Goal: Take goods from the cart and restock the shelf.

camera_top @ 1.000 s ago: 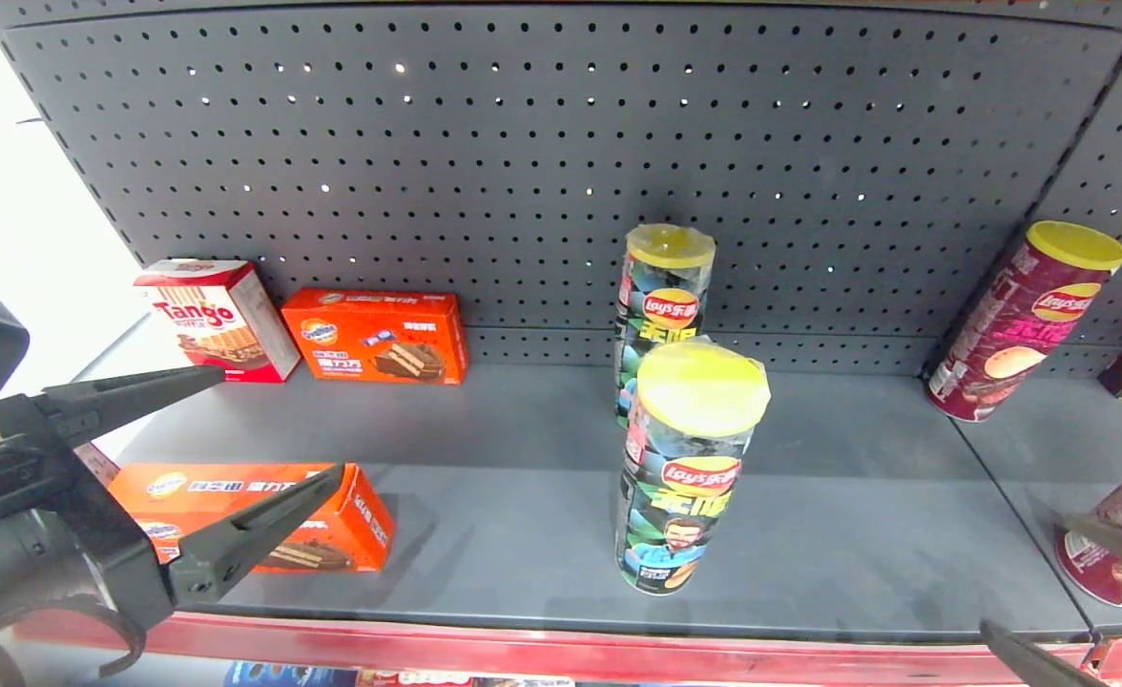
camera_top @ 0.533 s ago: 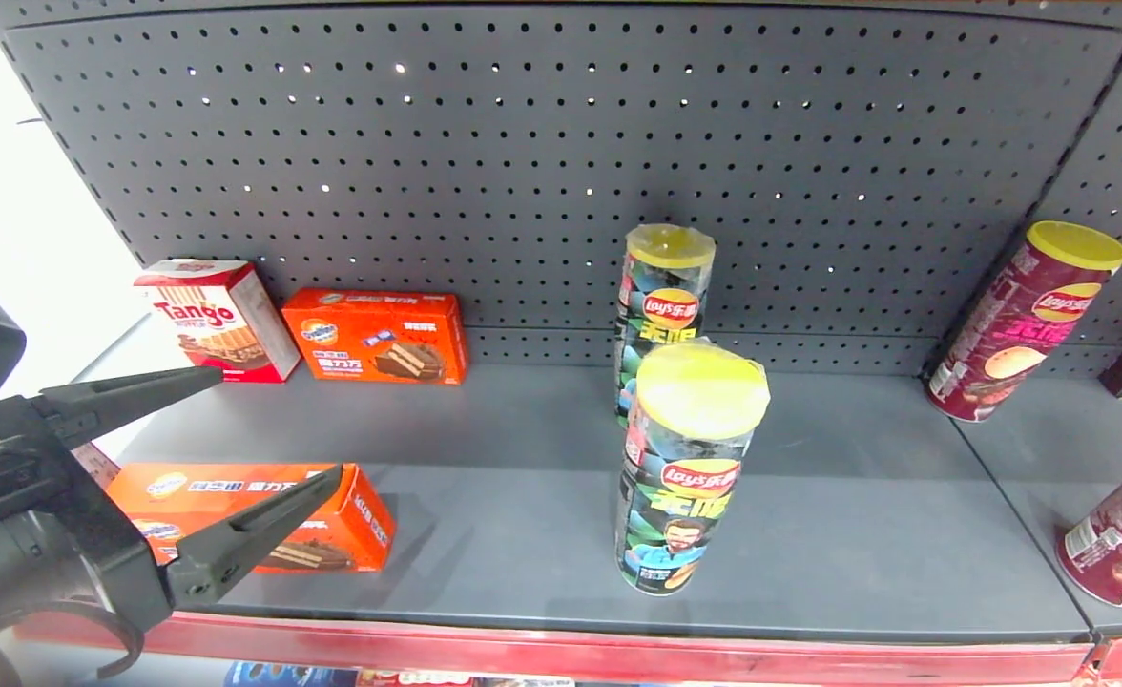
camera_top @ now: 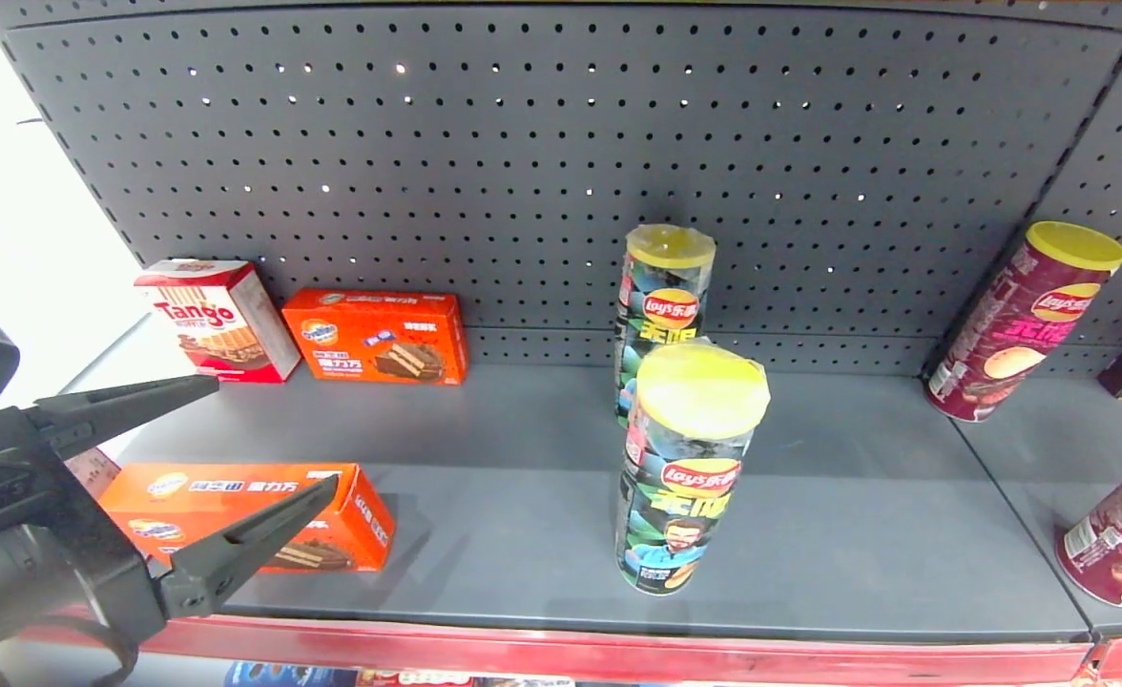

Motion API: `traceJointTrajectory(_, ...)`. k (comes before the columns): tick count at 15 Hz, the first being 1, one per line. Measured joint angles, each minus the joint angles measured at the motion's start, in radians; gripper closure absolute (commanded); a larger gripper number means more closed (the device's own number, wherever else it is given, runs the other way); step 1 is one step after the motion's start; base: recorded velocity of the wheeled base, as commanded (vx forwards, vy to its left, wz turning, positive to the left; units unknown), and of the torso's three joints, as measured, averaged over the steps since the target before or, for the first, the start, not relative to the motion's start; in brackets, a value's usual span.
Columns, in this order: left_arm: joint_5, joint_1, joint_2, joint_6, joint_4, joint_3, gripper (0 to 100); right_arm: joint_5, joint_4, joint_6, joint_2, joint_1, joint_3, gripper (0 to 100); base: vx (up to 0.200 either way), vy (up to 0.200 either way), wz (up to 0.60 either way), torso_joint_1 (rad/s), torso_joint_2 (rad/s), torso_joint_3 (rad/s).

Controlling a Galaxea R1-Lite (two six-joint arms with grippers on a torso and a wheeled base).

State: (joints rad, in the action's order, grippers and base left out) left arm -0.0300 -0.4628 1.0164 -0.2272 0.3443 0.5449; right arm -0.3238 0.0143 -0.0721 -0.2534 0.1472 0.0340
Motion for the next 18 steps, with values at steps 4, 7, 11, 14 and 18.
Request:
traceJointTrajectory(4, 0.001, 0.001, -0.033, 0.001, -0.004, -0.026, 0, 0.098, -0.012, 0.113, 0.169, -0.125, -0.002, 0, 0.0, 0.0, 0.0, 0.0, 0.0, 0.0)
traceJointTrajectory(7, 0.001, 0.001, -0.042, 0.001, -0.002, -0.027, 0, 0.329, -0.022, 0.098, 0.225, -0.144, -0.027, 0, 0.0, 0.0, 0.0, 0.0, 0.0, 0.0)
traceJointTrajectory(11, 0.002, 0.025, -0.083, 0.001, -0.008, -0.076, 0, 0.327, -0.008, 0.083, 0.244, -0.149, -0.031, 0, 0.0, 0.0, 0.0, 0.0, 0.0, 0.0)
traceJointTrajectory(14, 0.007, 0.039, -0.138, -0.003, -0.01, -0.145, 0, 0.328, -0.009, 0.083, 0.247, -0.149, -0.032, 0, 0.0, 0.0, 0.0, 0.0, 0.0, 0.0)
traceJointTrajectory(18, 0.026, 0.04, -0.245, -0.005, -0.013, -0.291, 0, 0.328, -0.009, 0.083, 0.248, -0.149, -0.032, 0, 0.0, 0.0, 0.0, 0.0, 0.0, 0.0)
